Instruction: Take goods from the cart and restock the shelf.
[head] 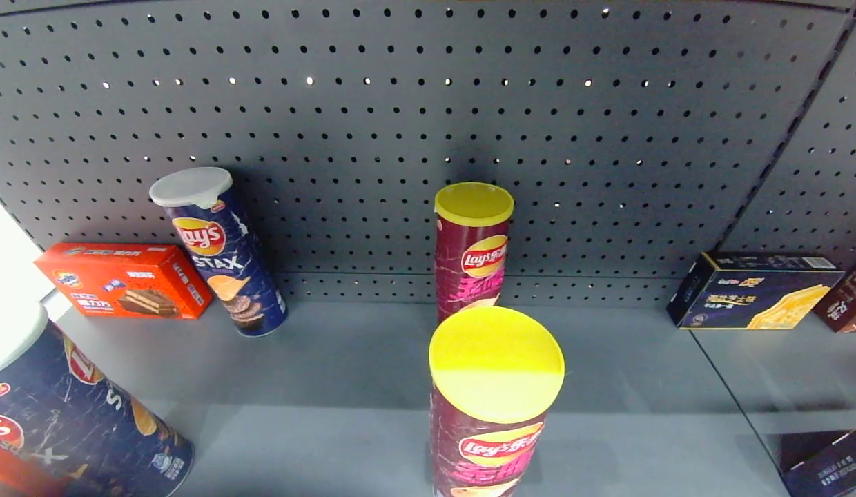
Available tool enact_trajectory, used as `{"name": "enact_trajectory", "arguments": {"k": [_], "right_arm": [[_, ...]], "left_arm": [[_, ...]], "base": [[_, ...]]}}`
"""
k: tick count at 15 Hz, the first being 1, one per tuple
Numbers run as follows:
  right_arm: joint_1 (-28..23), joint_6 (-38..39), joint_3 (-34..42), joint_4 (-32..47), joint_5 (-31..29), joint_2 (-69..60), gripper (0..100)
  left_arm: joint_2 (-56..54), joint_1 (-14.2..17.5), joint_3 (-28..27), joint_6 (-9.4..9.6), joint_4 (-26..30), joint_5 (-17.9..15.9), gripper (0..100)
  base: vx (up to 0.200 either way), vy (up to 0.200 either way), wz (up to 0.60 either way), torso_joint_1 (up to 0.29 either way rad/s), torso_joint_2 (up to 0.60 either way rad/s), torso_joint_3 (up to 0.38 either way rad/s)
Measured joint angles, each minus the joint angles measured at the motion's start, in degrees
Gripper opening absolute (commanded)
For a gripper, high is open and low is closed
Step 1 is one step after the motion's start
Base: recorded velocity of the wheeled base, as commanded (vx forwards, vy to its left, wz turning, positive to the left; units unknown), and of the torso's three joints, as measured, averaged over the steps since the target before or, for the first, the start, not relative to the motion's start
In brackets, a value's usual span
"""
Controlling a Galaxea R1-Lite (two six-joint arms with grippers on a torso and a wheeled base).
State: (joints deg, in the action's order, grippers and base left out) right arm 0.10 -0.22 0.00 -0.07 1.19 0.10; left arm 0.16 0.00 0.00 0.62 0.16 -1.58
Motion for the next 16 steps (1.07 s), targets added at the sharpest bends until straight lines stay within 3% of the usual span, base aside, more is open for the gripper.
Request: {"name": "enact_trajectory", "arguments": {"k": [16], "right_arm": [[0.0, -0.02, 0.0, 0.0, 0.0, 0.0, 100]], "left_arm": [[0.0, 0.0, 0.0, -0.09, 0.0, 0.04, 100]], "base": [[-0.013, 0.0, 0.0, 0.0, 0.0, 0.0]]}}
